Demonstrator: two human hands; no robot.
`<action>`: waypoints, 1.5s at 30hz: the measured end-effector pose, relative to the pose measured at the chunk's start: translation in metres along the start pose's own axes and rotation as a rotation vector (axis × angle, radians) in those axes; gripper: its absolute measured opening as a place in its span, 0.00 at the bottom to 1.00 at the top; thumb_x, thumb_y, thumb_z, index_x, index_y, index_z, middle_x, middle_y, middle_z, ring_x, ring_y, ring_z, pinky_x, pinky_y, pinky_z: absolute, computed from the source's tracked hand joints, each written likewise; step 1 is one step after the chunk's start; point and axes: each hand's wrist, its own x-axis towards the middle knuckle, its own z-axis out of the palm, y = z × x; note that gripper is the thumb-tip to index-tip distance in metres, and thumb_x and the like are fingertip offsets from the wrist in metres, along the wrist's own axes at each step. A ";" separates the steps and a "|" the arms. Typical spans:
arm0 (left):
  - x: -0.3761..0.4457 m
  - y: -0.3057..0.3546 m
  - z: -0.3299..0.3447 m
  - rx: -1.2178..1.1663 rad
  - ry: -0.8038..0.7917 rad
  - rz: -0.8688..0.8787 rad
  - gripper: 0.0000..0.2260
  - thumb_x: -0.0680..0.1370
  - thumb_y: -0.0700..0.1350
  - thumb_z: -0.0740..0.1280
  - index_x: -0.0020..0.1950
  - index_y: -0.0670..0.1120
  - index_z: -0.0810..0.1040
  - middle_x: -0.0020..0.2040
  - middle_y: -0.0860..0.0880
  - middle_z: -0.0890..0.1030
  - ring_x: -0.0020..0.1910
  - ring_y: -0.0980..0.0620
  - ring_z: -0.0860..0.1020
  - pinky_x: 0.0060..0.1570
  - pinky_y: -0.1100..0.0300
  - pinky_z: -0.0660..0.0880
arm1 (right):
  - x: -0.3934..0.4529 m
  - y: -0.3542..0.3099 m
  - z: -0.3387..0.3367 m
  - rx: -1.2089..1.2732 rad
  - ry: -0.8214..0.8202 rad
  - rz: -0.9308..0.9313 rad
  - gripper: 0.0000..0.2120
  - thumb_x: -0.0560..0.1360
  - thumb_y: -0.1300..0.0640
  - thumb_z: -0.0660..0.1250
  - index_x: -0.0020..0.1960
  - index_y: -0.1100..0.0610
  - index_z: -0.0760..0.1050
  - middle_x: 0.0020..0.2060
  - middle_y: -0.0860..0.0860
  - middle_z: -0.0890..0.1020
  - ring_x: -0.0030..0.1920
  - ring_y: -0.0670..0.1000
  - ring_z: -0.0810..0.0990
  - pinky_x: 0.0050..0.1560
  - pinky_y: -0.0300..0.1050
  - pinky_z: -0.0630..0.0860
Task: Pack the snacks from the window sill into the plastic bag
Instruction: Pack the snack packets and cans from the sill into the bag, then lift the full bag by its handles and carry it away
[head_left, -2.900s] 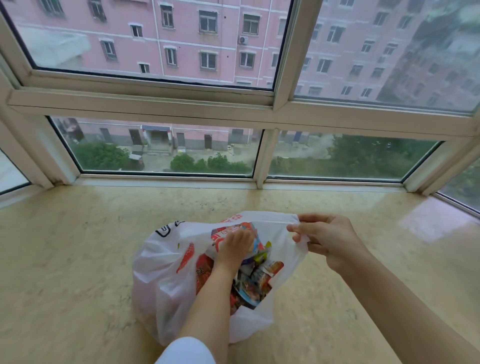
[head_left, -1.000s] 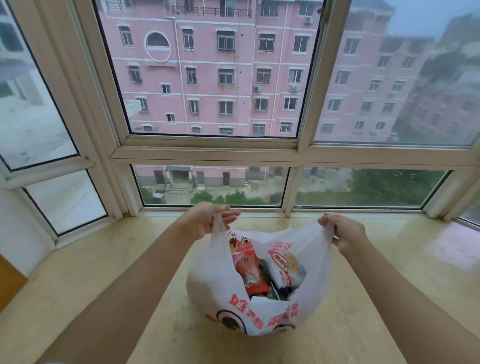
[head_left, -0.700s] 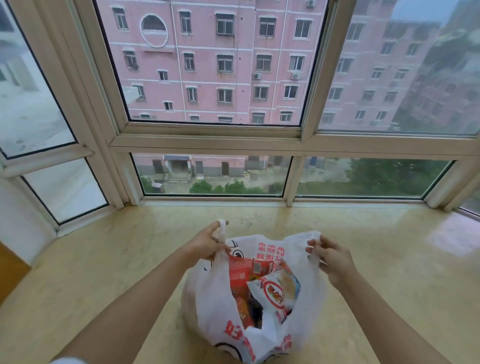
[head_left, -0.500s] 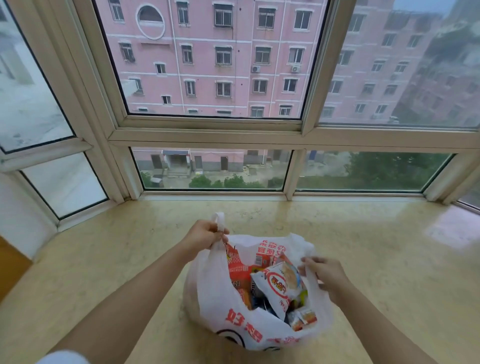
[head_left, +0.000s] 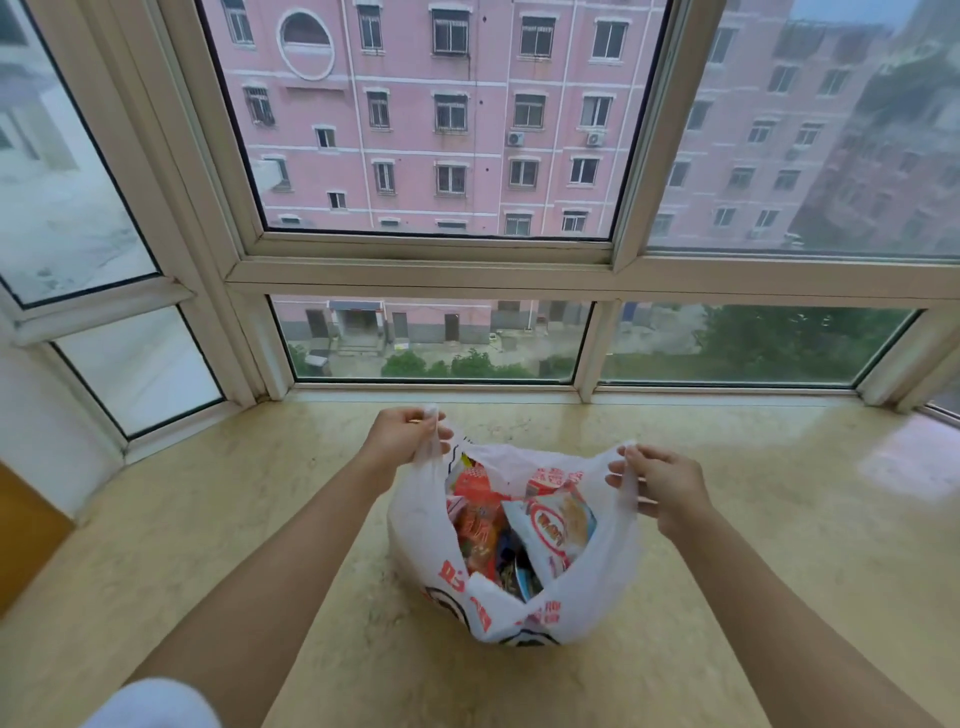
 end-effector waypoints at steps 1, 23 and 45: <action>-0.001 -0.002 0.000 -0.012 -0.002 -0.006 0.08 0.79 0.41 0.66 0.54 0.38 0.80 0.44 0.43 0.84 0.39 0.49 0.84 0.34 0.62 0.79 | -0.001 0.001 0.002 0.027 0.015 0.006 0.05 0.78 0.61 0.66 0.48 0.61 0.79 0.37 0.57 0.83 0.36 0.54 0.83 0.36 0.46 0.77; 0.112 0.019 -0.013 -0.066 0.268 -0.136 0.07 0.75 0.30 0.65 0.48 0.38 0.80 0.48 0.42 0.81 0.38 0.51 0.79 0.38 0.60 0.75 | 0.076 -0.042 0.057 0.154 0.129 -0.024 0.15 0.72 0.74 0.67 0.57 0.65 0.77 0.37 0.55 0.80 0.33 0.48 0.79 0.36 0.41 0.74; -0.025 0.019 0.001 -0.287 0.166 -0.153 0.10 0.77 0.35 0.68 0.58 0.35 0.78 0.43 0.46 0.85 0.37 0.54 0.83 0.35 0.62 0.78 | -0.012 -0.038 0.028 0.168 -0.097 0.018 0.19 0.74 0.73 0.64 0.64 0.63 0.71 0.43 0.65 0.82 0.42 0.58 0.83 0.38 0.50 0.80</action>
